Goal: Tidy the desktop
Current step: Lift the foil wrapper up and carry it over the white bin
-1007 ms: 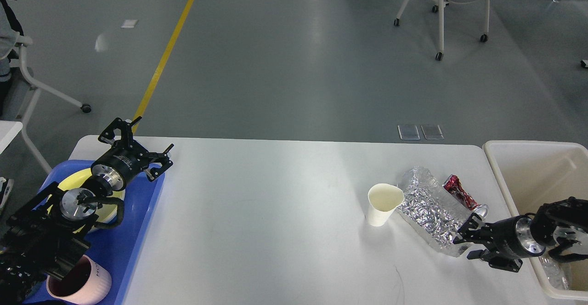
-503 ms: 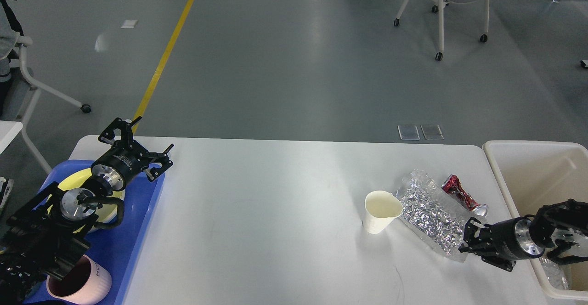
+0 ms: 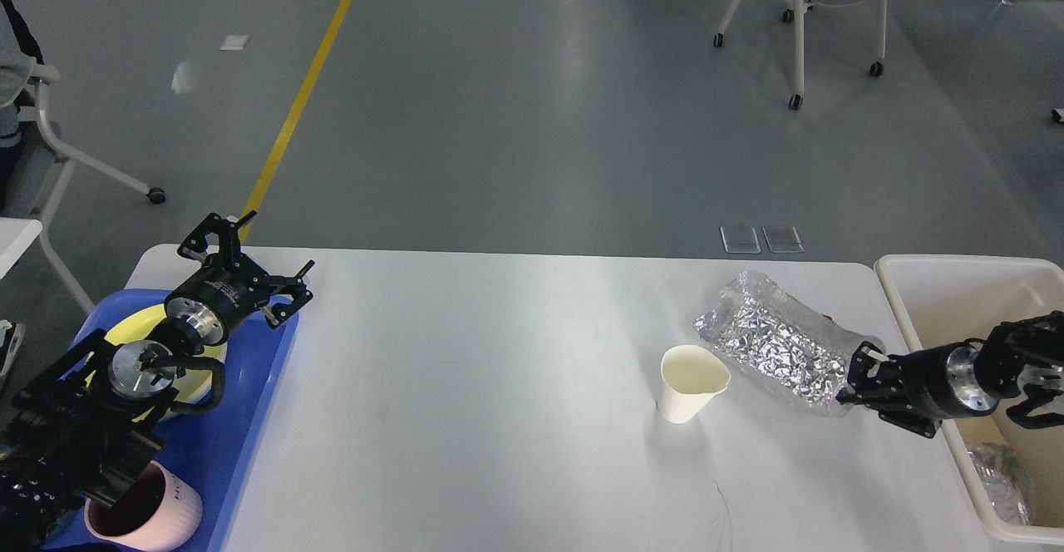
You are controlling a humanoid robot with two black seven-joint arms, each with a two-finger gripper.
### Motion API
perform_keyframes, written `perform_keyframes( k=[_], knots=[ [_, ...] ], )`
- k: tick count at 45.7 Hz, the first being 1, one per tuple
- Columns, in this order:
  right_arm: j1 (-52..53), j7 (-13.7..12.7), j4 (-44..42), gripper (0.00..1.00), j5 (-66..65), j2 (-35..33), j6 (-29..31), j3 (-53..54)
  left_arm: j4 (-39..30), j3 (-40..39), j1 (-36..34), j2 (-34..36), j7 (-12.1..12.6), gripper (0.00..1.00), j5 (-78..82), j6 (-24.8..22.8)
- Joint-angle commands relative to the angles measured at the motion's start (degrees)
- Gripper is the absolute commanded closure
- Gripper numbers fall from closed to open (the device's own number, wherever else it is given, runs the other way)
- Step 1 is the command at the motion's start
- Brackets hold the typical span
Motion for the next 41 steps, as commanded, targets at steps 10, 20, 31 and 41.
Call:
perform_keyframes(
  k=[10, 20, 31, 41],
  knots=[
    [15.5, -0.8, 1.1, 1.00, 0.1, -3.0, 10.1, -0.7, 0.0, 0.0, 0.0, 0.0, 0.0, 0.00, 0.0, 0.0],
    [32.5, -2.2, 3.7, 1.00, 0.2, 4.1, 13.1, -5.3, 0.0, 0.0, 0.0, 0.0, -0.1, 0.00, 0.0, 0.0],
    [45.9, -2.6, 3.8, 1.00, 2.3, 18.9, 13.1, -12.4, 0.0, 0.0, 0.0, 0.0, -0.1, 0.00, 0.0, 0.0],
    [53.8, -2.6, 6.4, 1.00, 5.6, 28.1, 12.6, -16.4, 0.0, 0.0, 0.0, 0.0, 0.0, 0.00, 0.0, 0.0]
  ],
)
